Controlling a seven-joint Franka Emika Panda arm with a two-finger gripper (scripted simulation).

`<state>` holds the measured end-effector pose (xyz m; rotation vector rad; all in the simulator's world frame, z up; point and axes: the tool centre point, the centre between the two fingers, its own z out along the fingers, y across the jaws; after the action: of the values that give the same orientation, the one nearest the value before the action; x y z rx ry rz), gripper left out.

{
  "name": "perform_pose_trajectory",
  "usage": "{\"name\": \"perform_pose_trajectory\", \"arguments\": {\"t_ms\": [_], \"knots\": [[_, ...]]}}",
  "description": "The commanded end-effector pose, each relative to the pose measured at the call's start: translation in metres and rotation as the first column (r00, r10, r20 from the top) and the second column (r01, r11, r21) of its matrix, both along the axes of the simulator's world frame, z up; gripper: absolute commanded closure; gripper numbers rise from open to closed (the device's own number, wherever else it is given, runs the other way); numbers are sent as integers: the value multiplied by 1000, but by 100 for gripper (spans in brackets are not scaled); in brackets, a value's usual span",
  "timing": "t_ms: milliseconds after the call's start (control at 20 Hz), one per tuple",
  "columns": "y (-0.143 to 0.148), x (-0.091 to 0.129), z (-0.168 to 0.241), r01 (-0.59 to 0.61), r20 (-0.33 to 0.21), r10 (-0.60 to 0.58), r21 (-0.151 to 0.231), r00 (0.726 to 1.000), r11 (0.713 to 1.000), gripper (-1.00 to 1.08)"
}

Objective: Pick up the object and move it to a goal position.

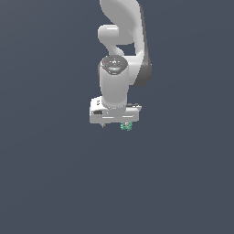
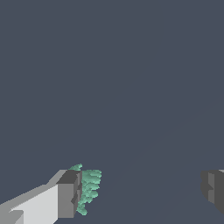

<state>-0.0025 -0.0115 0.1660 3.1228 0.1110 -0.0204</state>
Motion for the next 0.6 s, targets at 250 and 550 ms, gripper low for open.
{"name": "perform_pose_trajectory", "arguments": {"t_ms": [250, 550], "knots": [[14, -14, -16, 24, 3, -24, 3, 1000, 1000, -92], [36, -40, -40, 67, 7, -67, 9, 998, 998, -92]]}}
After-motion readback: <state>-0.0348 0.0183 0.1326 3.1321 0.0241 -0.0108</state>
